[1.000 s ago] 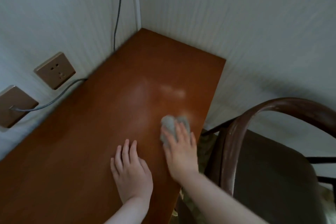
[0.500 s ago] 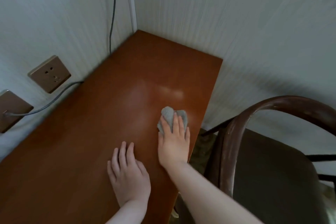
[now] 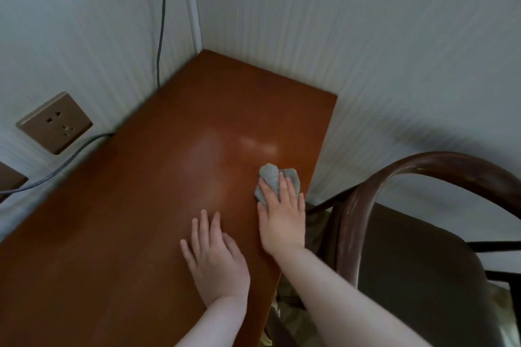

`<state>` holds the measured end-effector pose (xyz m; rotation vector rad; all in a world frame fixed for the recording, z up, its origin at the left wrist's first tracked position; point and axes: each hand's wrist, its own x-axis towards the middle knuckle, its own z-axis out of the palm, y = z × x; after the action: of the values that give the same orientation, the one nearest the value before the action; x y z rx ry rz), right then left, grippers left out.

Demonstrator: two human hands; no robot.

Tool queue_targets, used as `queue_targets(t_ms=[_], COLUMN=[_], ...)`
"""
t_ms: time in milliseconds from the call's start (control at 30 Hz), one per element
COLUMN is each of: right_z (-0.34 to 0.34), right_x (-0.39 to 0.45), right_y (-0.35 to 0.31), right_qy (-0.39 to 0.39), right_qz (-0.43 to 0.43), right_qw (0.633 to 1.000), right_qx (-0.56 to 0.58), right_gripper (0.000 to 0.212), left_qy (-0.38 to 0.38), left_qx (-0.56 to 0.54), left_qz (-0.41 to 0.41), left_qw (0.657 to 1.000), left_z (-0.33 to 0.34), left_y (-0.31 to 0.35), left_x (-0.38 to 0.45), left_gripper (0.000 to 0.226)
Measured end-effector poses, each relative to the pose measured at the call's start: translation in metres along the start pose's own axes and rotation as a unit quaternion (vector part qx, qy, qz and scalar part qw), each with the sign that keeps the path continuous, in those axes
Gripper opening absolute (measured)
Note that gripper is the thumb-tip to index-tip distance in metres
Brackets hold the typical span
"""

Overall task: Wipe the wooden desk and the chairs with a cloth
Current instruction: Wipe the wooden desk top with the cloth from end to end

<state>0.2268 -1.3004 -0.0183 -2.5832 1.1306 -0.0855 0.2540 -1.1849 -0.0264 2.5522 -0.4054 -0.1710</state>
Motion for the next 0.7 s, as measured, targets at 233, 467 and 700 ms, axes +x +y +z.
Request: queue_targets(t_ms=[233,467,700], right_z=[-0.02,-0.005,-0.016], right_x=[-0.044,0.047,-0.023], right_y=[0.081,0.006,0.03], right_qy=[-0.152,-0.012,-0.168], right_qz=[-0.335,-0.023,-0.331], right_qw=[0.93,0.999,0.929], right_qx=[-0.019,-0.023,0.01], right_gripper=[0.047,0.048,0.047], left_qy=[-0.014,-0.014,-0.001], left_qx=[0.053,0.084,0.035], left_qz=[-0.002,-0.012,-0.025], left_qw=[0.998,0.996,0.999], left_z=[0.003,0.007,0.006], left_y=[0.001,0.002,-0.002], left_x=[0.001,0.002,0.002], left_gripper=[0.049,0.048,0.046])
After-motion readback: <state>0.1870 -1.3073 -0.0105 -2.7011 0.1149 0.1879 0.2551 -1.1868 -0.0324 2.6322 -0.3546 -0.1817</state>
